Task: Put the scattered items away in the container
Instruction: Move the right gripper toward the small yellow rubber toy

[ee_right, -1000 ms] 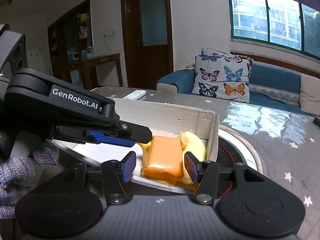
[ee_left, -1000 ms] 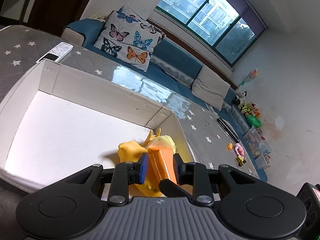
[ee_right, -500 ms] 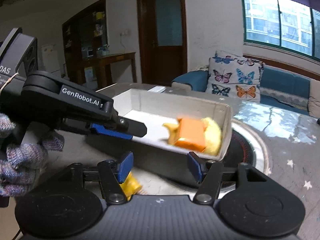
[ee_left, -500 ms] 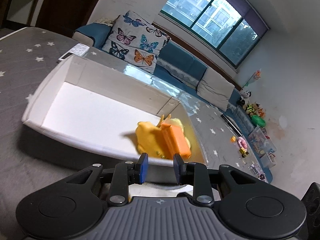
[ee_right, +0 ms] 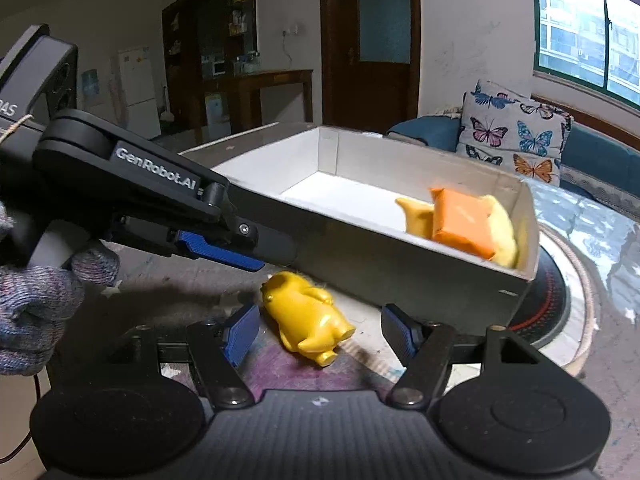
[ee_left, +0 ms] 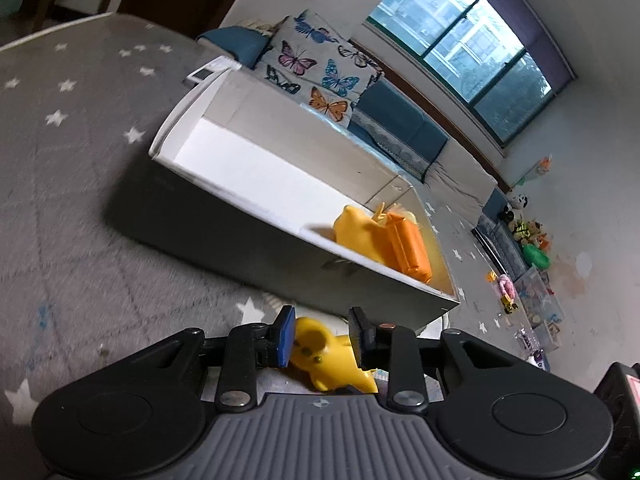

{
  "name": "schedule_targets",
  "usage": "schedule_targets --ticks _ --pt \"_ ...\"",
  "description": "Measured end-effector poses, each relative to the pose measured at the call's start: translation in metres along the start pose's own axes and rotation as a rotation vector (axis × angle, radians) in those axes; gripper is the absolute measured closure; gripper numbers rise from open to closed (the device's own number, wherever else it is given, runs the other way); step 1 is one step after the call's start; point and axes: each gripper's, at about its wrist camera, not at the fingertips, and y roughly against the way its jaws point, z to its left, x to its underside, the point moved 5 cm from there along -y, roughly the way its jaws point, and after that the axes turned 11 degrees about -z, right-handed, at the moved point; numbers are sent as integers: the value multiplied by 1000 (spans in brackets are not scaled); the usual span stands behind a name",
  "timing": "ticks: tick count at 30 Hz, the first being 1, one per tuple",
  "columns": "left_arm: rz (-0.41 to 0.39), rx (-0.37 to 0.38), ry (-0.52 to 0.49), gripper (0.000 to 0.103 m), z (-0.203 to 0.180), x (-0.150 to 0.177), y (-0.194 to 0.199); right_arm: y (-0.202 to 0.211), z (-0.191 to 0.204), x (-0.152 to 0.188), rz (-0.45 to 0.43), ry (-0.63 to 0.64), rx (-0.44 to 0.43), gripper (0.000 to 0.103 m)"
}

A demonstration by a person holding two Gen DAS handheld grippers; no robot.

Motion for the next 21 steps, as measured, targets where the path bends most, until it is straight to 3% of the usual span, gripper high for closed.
schedule_targets --ticks 13,21 --pt "28 -18 104 69 13 6 -10 -16 7 8 50 13 -15 36" --pt "44 -42 142 68 16 9 -14 -20 10 12 73 8 -21 44"
